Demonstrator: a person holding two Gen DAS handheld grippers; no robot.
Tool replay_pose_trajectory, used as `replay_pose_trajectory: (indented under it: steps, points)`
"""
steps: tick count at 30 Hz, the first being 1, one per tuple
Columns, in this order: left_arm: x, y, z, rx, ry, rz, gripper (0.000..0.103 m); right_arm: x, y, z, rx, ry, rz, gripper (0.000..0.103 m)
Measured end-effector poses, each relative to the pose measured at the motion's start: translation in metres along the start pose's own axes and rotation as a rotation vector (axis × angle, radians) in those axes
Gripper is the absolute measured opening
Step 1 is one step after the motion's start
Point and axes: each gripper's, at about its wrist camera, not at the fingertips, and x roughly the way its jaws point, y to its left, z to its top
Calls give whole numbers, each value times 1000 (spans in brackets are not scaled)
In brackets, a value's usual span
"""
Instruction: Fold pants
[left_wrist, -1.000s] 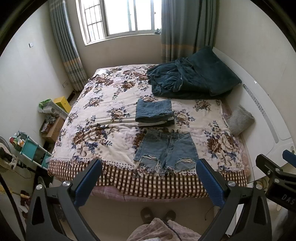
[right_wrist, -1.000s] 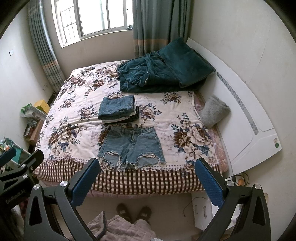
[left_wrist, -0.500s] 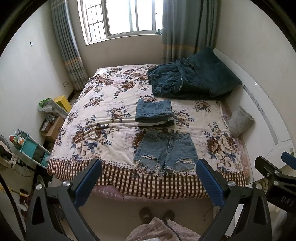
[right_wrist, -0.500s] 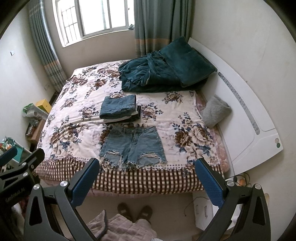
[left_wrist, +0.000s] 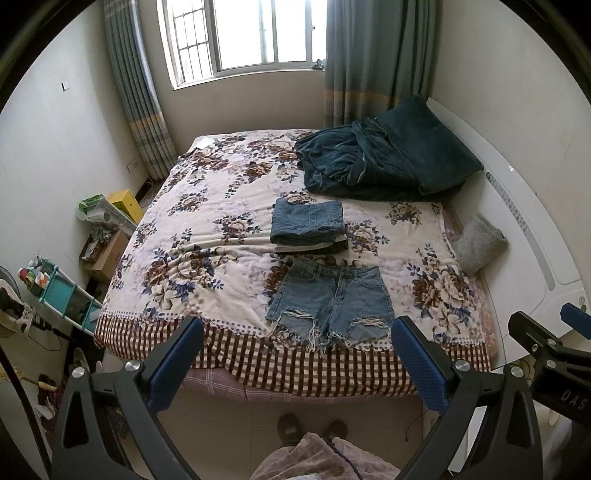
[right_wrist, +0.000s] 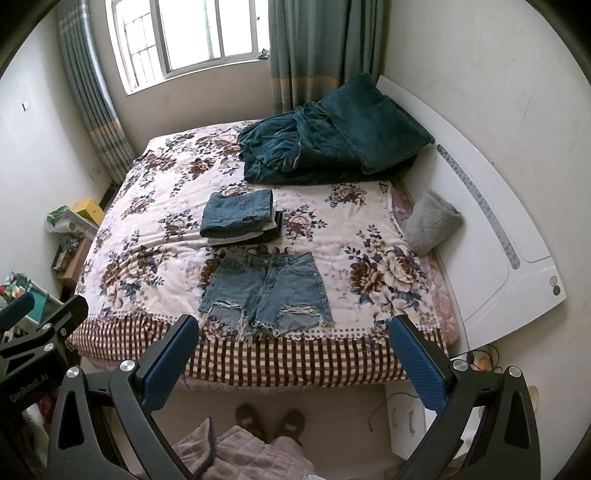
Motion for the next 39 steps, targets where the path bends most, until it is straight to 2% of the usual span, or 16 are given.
replay_pose_trajectory:
  steps: [30,35,39]
  points:
    - [-5,-5,11,-2,-3,-3,103,5,2,5,-9,-2,5,103]
    - [15,5,14,-4,15,-12,103,15,6,8,-5,16,-9,103]
    - [41,15,16,-10,16,19,103,38,10,8,27,34,-44,103]
